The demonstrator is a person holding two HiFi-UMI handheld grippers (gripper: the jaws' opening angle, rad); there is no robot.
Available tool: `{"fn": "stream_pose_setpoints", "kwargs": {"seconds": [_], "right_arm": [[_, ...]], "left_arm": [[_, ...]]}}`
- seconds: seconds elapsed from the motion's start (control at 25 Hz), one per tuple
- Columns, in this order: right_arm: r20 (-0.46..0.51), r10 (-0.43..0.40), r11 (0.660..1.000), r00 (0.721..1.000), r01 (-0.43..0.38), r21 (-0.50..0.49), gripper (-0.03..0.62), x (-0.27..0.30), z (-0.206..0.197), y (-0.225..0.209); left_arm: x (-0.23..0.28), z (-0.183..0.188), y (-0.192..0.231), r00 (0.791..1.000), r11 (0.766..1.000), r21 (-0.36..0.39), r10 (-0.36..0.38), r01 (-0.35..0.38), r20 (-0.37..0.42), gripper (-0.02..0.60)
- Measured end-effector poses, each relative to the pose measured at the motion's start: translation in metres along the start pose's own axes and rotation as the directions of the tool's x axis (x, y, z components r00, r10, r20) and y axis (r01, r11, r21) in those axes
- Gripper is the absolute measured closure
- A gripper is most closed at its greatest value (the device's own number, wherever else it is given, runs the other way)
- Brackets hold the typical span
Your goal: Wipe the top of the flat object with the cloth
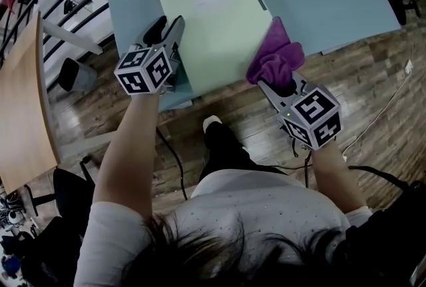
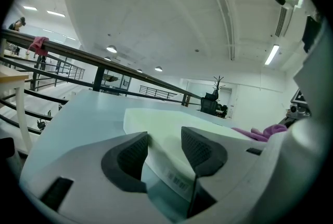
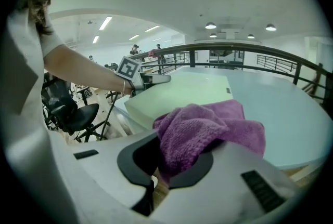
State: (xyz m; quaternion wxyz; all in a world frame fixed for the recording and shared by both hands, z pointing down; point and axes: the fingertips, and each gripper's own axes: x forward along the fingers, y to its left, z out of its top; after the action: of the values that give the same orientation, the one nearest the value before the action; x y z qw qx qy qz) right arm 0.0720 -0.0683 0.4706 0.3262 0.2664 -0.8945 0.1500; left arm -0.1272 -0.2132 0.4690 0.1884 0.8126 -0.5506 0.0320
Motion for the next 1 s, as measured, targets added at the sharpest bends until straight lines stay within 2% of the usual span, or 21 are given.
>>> {"fn": "stream_pose_setpoints", "kwargs": {"seconds": [0.24, 0.44, 0.56, 0.68, 0.8, 0.92, 1.0], "right_arm": [[-0.083, -0.114, 0.993, 0.99, 0.116, 0.011, 0.586, -0.022, -0.019, -0.034], [-0.143, -0.116, 0.991, 0.983, 0.124, 0.047, 0.586, -0.036, -0.018, -0.044], [-0.136, -0.16, 0.983, 0.978, 0.171, 0.07, 0.586, -0.049, -0.003, -0.056], [-0.105, -0.25, 0.963, 0.962, 0.259, 0.078, 0.586, -0.066, 0.017, -0.079], [-0.06, -0.375, 0.921, 0.925, 0.379, 0.088, 0.586, -0.091, 0.033, -0.104], [0.089, -0.466, 0.883, 0.881, 0.455, 0.117, 0.586, -0.116, 0.07, -0.119], [0.235, -0.49, 0.872, 0.84, 0.469, 0.141, 0.586, -0.135, 0.101, -0.115]], "left_arm": [[-0.003, 0.005, -0.002, 1.0, 1.0, -0.01, -0.013, 0.013, -0.004, 0.38], [-0.005, 0.005, -0.001, 0.999, 0.997, -0.072, -0.023, 0.02, -0.042, 0.38], [-0.005, 0.007, -0.001, 0.997, 0.994, -0.11, -0.032, 0.025, -0.066, 0.379], [-0.004, 0.01, -0.003, 0.995, 0.989, -0.147, -0.041, 0.027, -0.089, 0.379], [-0.008, 0.006, -0.011, 0.992, 0.982, -0.188, -0.032, 0.009, -0.12, 0.374], [-0.016, 0.013, -0.017, 0.991, 0.98, -0.199, -0.02, -0.007, -0.129, 0.373], [-0.025, 0.022, -0.03, 0.987, 0.982, -0.18, -0.075, 0.049, -0.144, 0.373]]}}
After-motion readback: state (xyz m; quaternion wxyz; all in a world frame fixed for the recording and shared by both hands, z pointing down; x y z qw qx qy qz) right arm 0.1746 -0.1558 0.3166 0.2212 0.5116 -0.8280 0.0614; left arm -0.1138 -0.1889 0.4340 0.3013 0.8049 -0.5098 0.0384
